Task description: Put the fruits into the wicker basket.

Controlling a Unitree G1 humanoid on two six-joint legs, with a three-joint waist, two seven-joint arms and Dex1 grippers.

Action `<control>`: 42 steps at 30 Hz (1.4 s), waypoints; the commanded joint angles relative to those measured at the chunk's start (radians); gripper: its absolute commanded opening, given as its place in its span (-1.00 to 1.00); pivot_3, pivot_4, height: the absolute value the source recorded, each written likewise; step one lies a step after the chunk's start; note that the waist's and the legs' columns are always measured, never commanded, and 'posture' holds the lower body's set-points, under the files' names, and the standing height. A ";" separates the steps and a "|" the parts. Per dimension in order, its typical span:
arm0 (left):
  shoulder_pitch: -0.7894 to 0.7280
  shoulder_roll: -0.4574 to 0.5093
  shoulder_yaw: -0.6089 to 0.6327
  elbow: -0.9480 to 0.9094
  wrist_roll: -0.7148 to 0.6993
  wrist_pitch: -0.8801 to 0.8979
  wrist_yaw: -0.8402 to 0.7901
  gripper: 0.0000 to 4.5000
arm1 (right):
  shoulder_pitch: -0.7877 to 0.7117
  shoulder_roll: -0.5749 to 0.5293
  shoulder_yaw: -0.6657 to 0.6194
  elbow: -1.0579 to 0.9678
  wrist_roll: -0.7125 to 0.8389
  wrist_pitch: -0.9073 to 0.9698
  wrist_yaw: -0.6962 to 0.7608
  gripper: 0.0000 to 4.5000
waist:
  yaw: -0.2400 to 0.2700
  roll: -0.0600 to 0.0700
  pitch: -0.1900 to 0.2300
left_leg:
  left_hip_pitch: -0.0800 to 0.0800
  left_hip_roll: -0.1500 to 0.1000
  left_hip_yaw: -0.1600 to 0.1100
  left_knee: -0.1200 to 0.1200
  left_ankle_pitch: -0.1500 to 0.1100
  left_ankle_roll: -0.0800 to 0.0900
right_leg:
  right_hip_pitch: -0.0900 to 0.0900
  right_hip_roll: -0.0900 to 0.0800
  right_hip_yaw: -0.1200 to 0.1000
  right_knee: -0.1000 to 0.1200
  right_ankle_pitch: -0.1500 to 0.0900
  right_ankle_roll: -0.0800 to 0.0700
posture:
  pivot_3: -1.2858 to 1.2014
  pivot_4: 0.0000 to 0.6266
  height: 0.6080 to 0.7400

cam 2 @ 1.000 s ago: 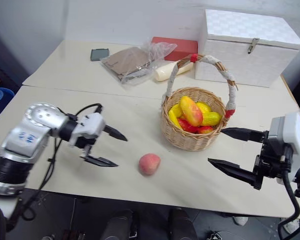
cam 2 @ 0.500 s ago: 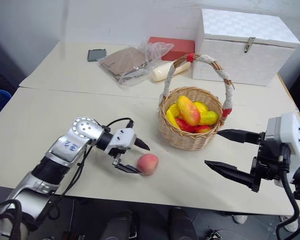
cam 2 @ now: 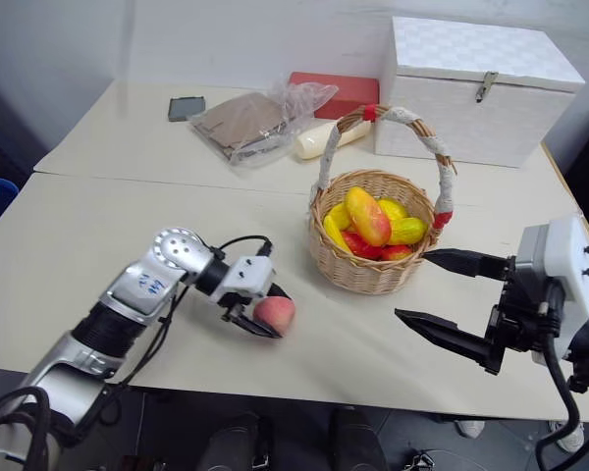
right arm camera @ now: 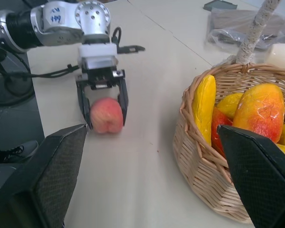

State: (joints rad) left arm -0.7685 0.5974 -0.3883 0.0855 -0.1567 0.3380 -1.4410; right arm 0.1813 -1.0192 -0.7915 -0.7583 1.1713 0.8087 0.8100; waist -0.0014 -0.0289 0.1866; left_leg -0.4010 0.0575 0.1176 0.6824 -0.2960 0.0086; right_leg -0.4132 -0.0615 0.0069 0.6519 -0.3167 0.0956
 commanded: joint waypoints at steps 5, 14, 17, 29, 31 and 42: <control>-0.364 -0.163 0.176 0.055 -0.173 0.286 0.143 0.13 | -0.015 -0.011 -0.016 -0.025 0.013 -0.013 -0.033 1.00 | 0.022 0.000 0.000 | -0.003 -0.004 -0.002 0.000 0.000 0.002 | 0.001 -0.001 -0.002 -0.004 0.001 0.003 | 0.03 -0.52 1.00; -0.559 -0.403 0.076 0.419 0.002 0.158 0.325 0.57 | 0.004 0.022 -0.003 -0.042 -0.037 -0.026 -0.086 1.00 | 0.020 0.000 0.000 | -0.004 -0.009 0.000 0.000 -0.001 0.004 | 0.000 -0.001 -0.002 -0.009 0.003 0.006 | 0.03 -0.52 1.00; -0.560 -0.427 0.061 0.498 0.047 0.062 0.343 0.99 | 0.024 0.035 -0.015 -0.046 -0.042 -0.030 -0.085 1.00 | 0.013 0.000 0.000 | -0.003 -0.009 -0.002 -0.001 -0.001 0.004 | -0.001 0.000 -0.001 -0.009 0.003 0.006 | 0.03 -0.52 1.00; -0.349 -0.128 0.278 0.082 -0.228 0.237 0.079 0.99 | 0.108 0.101 -0.077 -0.001 -0.101 -0.056 -0.085 1.00 | -0.012 0.001 0.000 | -0.001 -0.006 -0.005 -0.003 0.001 -0.001 | -0.001 0.000 0.001 -0.007 0.003 0.006 | 0.03 -0.52 1.00; -0.261 0.010 0.312 -0.032 -0.285 0.299 0.008 0.99 | 0.137 0.133 -0.107 0.023 -0.128 -0.069 -0.086 1.00 | -0.017 0.002 -0.001 | 0.000 -0.006 -0.005 -0.005 0.003 -0.004 | -0.001 0.000 0.001 -0.006 0.003 0.005 | 0.03 -0.52 1.00; -0.019 0.324 0.458 -0.134 -0.331 0.334 0.050 0.99 | 0.196 0.202 -0.130 0.171 -0.176 -0.091 -0.070 1.00 | 0.010 0.001 0.000 | 0.000 -0.010 -0.012 -0.002 -0.001 0.004 | 0.005 -0.006 -0.001 -0.008 0.002 0.005 | 0.03 -0.52 1.00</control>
State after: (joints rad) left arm -0.7682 0.9384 0.0441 -0.0254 -0.4746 0.6805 -1.4354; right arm 0.3965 -0.8255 -0.9336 -0.5856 0.9993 0.7426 0.7508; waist 0.0089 -0.0275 0.1861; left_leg -0.4005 0.0466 0.1058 0.6803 -0.2975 0.0126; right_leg -0.4079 -0.0688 0.0065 0.6439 -0.3142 0.1004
